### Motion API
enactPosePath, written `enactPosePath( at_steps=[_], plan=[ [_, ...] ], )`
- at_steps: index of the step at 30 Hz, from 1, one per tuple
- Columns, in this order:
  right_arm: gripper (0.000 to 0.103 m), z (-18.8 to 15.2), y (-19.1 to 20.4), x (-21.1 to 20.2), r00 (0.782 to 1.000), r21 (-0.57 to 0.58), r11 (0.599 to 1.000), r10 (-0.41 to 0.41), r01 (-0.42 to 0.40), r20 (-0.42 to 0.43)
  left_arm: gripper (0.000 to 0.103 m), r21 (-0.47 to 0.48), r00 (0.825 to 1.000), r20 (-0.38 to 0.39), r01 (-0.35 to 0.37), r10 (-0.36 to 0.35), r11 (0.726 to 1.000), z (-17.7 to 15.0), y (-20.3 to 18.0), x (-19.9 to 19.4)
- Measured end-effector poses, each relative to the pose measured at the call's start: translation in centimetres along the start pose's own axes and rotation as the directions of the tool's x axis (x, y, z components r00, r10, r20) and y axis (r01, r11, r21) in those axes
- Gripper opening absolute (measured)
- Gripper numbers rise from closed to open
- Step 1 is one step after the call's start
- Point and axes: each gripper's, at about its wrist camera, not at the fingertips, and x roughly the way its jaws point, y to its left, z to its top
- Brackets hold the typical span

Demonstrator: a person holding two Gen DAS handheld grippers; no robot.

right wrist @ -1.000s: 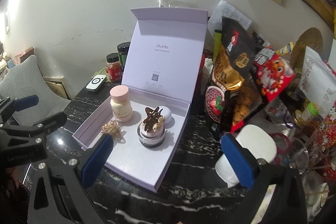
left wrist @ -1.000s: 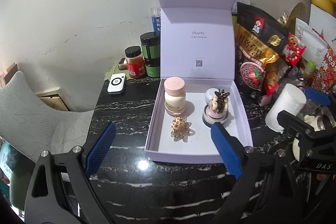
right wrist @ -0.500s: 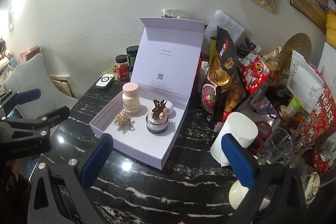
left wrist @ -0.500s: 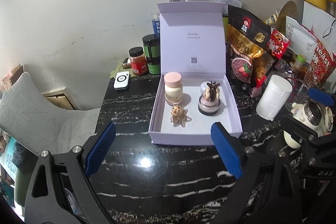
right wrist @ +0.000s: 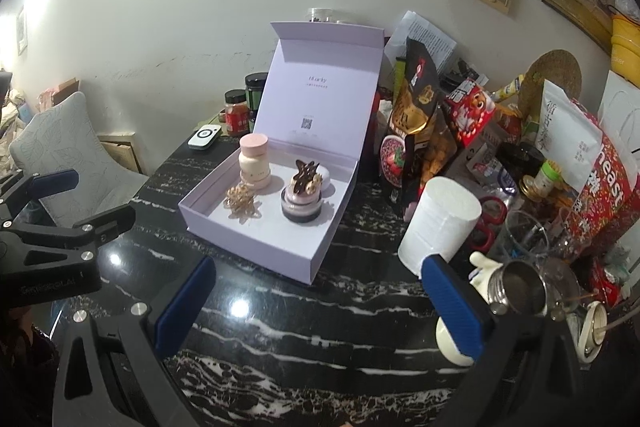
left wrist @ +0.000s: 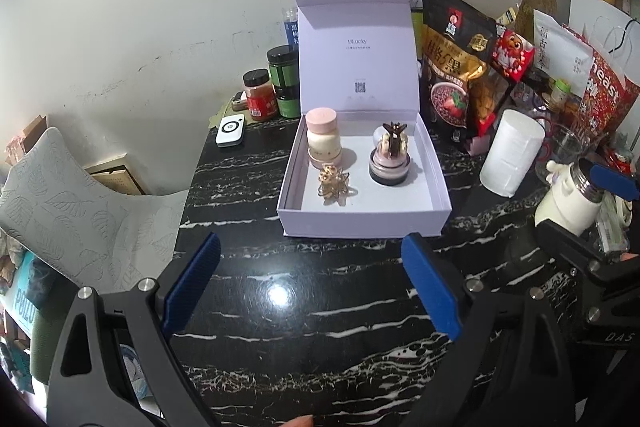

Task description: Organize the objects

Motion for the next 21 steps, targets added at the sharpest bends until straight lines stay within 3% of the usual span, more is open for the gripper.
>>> enactPosePath(
  at_steps=[21],
  plan=[
    [0.103, -1.4, 0.2, 0.0, 1.000, -0.008, 1.000, 0.007, -0.008, -0.022, 0.092, 0.003, 1.000, -0.028, 0.001, -0.001, 1.000, -1.2, -0.4, 0.2]
  ],
)
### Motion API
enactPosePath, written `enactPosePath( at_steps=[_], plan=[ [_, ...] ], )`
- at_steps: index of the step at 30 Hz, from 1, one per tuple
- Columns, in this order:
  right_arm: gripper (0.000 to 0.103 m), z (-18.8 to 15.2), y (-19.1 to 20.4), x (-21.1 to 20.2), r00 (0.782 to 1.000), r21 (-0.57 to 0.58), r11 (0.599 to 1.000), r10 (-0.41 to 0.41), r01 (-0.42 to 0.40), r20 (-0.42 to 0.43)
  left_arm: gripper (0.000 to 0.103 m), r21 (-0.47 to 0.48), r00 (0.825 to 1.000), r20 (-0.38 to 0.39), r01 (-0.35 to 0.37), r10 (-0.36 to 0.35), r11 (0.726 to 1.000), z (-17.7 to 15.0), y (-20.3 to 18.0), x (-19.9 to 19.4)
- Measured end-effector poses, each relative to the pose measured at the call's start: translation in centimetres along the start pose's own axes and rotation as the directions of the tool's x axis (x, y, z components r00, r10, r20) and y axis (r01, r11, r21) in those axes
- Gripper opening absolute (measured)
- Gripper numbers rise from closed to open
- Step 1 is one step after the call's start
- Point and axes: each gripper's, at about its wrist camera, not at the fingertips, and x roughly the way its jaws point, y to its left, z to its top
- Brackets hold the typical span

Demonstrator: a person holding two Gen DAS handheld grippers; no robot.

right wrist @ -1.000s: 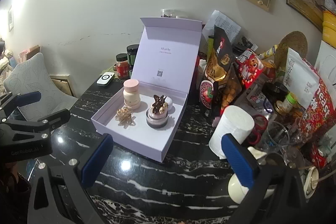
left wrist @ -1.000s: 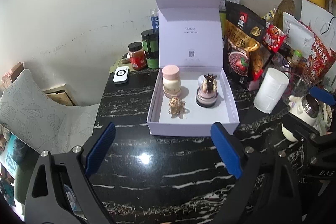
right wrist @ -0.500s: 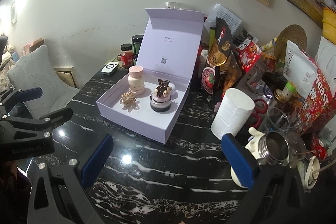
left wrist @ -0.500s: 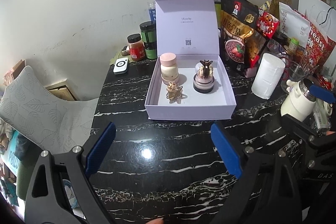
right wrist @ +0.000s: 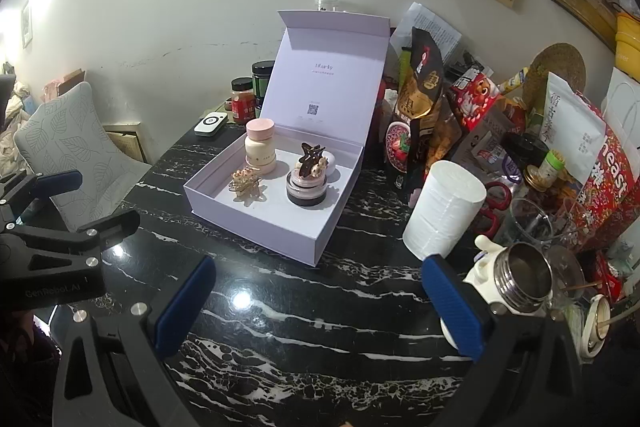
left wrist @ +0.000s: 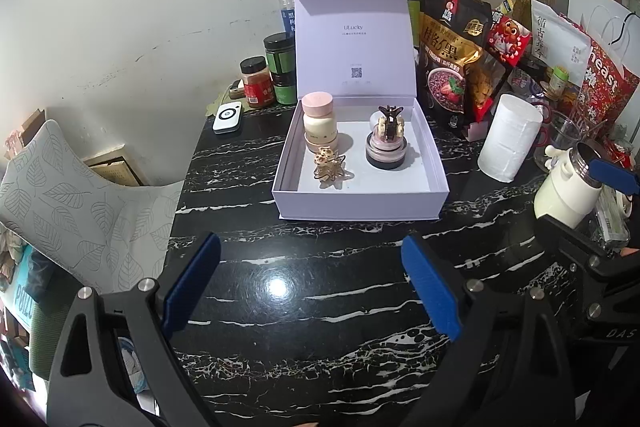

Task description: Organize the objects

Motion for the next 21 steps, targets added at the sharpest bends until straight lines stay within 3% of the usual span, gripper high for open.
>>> enactPosePath(
  at_steps=[21],
  plan=[
    [0.103, 0.0, 0.3, 1.1, 1.000, -0.007, 1.000, 0.006, -0.006, -0.022, 0.092, -0.001, 1.000, -0.018, 0.020, -0.020, 1.000, -0.3, -0.1, 0.5]
  ],
)
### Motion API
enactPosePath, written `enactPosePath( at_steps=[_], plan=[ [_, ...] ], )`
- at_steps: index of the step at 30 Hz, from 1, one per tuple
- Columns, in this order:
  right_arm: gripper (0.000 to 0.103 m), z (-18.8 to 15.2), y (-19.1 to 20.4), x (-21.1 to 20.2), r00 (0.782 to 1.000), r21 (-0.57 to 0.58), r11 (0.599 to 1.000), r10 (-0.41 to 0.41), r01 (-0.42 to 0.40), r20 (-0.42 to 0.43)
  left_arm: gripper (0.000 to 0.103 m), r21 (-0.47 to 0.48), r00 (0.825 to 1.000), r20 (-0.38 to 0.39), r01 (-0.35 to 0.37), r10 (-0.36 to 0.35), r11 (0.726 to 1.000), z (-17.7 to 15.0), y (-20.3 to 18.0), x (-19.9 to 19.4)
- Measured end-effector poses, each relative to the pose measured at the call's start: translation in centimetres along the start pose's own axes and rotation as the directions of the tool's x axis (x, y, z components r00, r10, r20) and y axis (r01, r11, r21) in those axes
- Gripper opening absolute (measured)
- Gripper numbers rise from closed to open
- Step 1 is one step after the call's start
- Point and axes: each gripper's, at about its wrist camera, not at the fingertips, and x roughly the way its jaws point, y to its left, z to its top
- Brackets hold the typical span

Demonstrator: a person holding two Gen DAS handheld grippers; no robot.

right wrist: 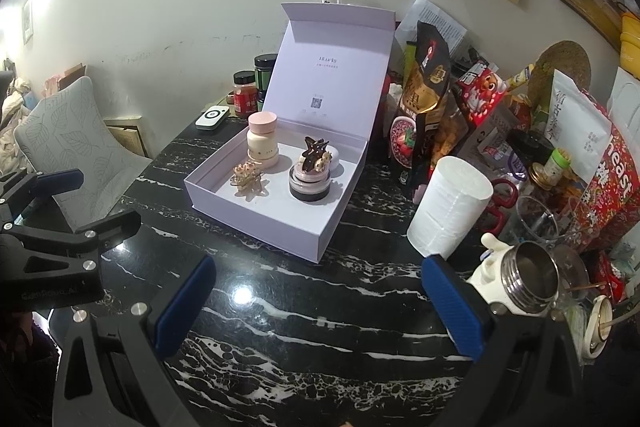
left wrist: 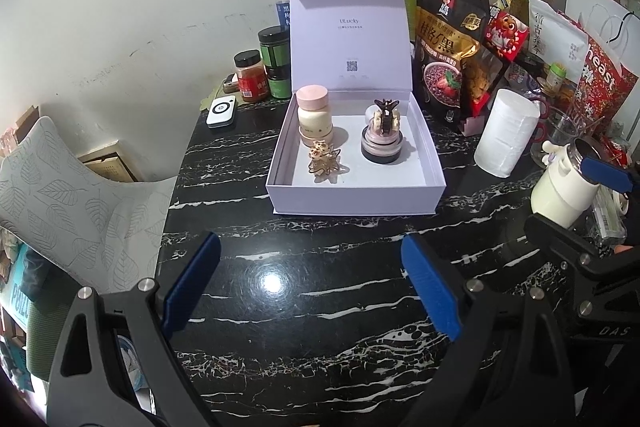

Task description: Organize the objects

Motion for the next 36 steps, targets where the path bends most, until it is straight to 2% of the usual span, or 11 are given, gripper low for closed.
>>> enactPosePath(
  at_steps=[36],
  plan=[
    [0.103, -0.22, -0.43, 1.00, 1.000, -0.002, 1.000, 0.009, -0.009, -0.022, 0.092, 0.013, 1.000, -0.016, 0.010, -0.009, 1.000, 0.05, 0.07, 0.68]
  ],
)
